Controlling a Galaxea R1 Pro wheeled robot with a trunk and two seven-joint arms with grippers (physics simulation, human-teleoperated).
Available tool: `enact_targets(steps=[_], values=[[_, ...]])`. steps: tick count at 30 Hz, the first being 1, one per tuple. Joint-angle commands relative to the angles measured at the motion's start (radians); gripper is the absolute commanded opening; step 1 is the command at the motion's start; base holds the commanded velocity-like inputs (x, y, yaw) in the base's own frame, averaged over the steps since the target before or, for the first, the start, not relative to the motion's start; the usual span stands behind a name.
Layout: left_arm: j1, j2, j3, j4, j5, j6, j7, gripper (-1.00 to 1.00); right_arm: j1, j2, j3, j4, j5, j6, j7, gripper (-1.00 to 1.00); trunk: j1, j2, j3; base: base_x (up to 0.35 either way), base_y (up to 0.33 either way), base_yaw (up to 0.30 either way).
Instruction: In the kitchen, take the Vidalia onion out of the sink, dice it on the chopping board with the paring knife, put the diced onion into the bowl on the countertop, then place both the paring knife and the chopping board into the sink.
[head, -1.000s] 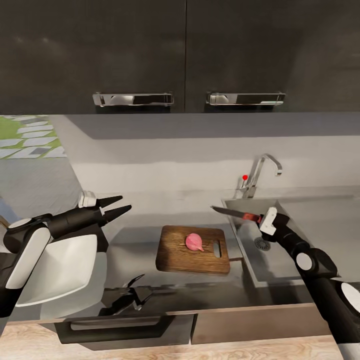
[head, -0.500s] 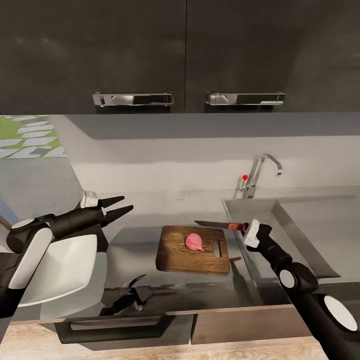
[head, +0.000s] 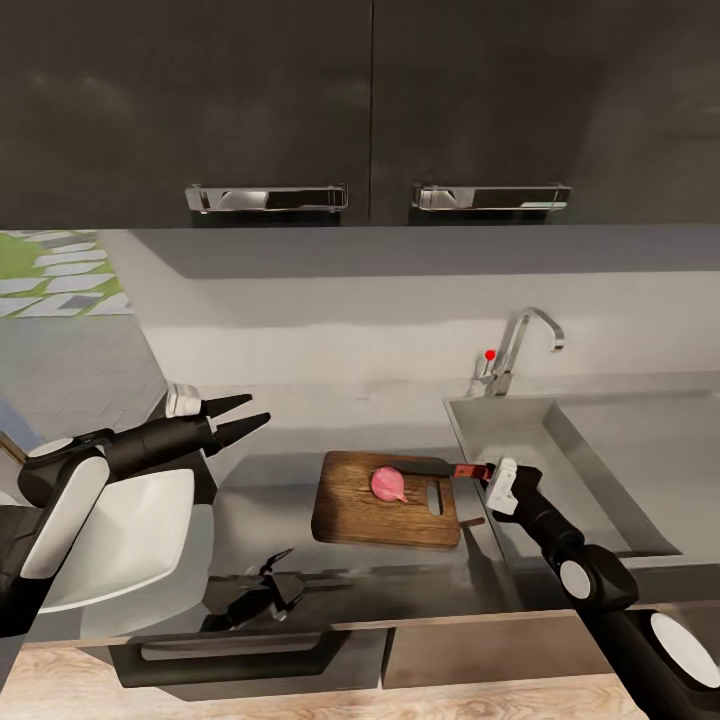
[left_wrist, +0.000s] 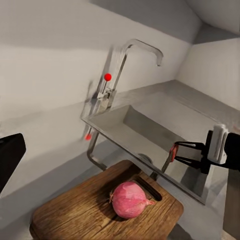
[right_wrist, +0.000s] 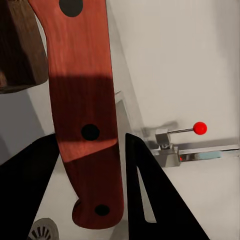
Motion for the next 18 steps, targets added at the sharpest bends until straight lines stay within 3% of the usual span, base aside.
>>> enact_targets(steps=[1, 18], values=[[-0.001, 0.001, -0.001, 0.000, 0.007, 0.007, 0.004, 1.00, -0.001, -0.001, 0.000, -0.002, 0.010, -0.002, 0.003, -1.00, 0.001, -0.002, -0.002, 0.000, 0.000, 0.000], [-0.001, 0.002, -0.003, -0.001, 0.007, -0.013, 0.014, 1.00, 0.000, -0.001, 0.016, -0.004, 0.011, -0.001, -0.019, -1.00, 0.001, -0.002, -0.002, 0.000, 0.000, 0.000]])
